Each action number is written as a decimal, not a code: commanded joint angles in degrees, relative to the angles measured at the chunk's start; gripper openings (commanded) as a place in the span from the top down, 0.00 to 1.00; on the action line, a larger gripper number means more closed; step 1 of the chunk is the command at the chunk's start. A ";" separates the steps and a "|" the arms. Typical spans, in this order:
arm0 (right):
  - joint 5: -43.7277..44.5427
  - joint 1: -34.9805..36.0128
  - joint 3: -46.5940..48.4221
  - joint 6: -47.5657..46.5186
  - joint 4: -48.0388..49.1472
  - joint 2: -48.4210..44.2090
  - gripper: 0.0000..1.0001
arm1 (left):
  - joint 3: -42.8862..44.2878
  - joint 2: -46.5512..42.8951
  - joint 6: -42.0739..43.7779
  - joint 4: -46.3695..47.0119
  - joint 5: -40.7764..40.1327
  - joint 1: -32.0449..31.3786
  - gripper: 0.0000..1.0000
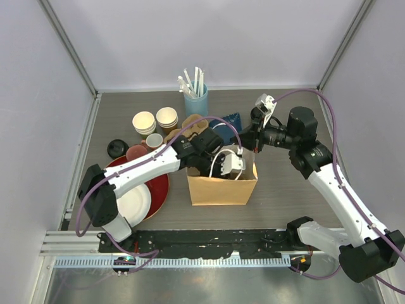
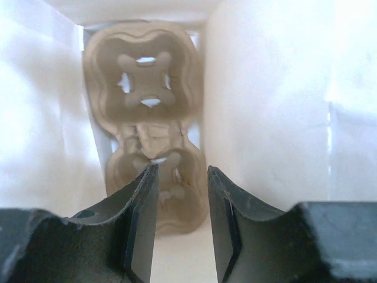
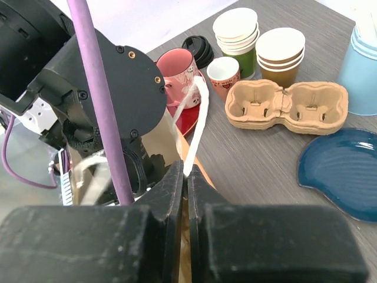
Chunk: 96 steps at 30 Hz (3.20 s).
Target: Pack the takeout coffee
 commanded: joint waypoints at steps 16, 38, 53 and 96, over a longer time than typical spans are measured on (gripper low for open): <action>-0.21 0.27 1.00 -1.94 0.15 -0.51 0.93 | 16.19 -2.40 -3.51 -10.59 1.49 -0.25 0.47; 0.40 0.27 1.62 -4.13 -2.31 -0.33 0.94 | 39.57 -4.50 -9.31 -23.34 -8.86 0.10 0.36; 0.05 0.19 3.11 -4.84 -3.98 0.11 0.94 | 34.93 -11.27 -13.35 -20.97 -6.50 19.52 0.21; 18.03 -45.42 36.33 -10.82 -16.73 35.86 0.48 | 26.92 -9.87 -11.16 -20.70 -1.76 32.36 0.18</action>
